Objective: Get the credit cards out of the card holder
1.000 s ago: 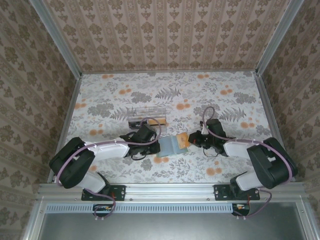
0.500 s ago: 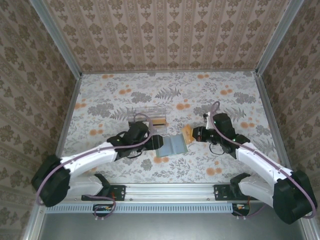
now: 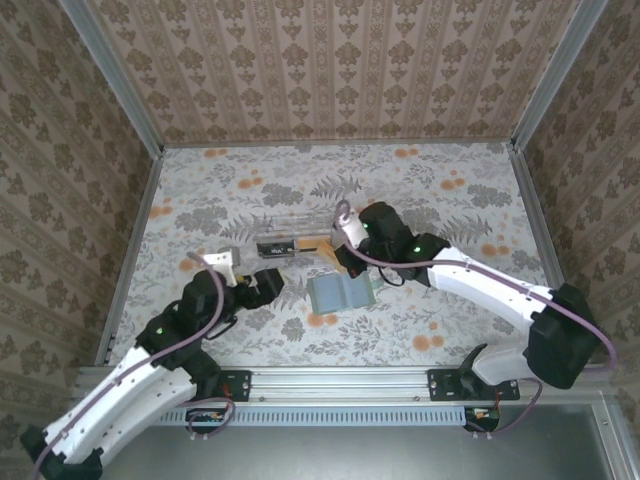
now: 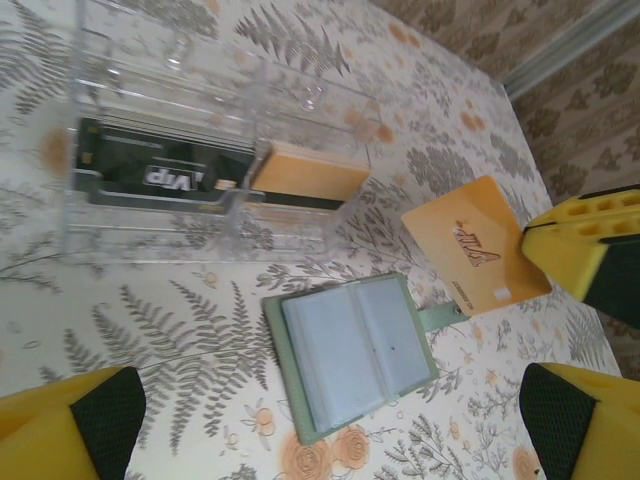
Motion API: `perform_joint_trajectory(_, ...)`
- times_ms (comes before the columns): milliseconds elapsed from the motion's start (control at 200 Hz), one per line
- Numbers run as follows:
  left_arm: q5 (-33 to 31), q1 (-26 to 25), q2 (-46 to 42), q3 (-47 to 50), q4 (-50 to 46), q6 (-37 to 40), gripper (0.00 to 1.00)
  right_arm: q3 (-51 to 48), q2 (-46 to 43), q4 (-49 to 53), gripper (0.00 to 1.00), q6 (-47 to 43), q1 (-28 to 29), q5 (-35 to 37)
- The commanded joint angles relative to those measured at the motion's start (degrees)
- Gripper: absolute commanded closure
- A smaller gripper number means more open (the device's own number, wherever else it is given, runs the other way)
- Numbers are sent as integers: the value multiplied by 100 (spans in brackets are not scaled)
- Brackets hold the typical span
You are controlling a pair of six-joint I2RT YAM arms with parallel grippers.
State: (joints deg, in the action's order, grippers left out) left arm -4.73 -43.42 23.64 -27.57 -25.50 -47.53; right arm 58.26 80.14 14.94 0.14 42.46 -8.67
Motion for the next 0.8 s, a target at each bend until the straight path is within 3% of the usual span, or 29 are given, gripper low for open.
perform_joint_trajectory(0, -178, 81, -530, 145, -713, -13, 0, 322, 355, -25, 100, -1697, 200, 313)
perform_joint_trajectory(140, -248, 106, -1014, 200, -1072, 2, 0, 858, 836, 262, 100, -2756, 278, 385)
perform_joint_trajectory(395, -237, 122, -1271, 217, -1269, 60, 0, 1626, 1692, 610, 100, -4744, 473, 1182)
perform_joint_trajectory(545, -231, 121, -1424, 226, -1355, 77, 0, 1809, 1967, 543, 100, -5355, 475, 1185)
perform_joint_trajectory(795, -342, 124, -1529, 204, -1522, 51, 0, 2062, 2356, 569, 100, -5472, 440, 1139)
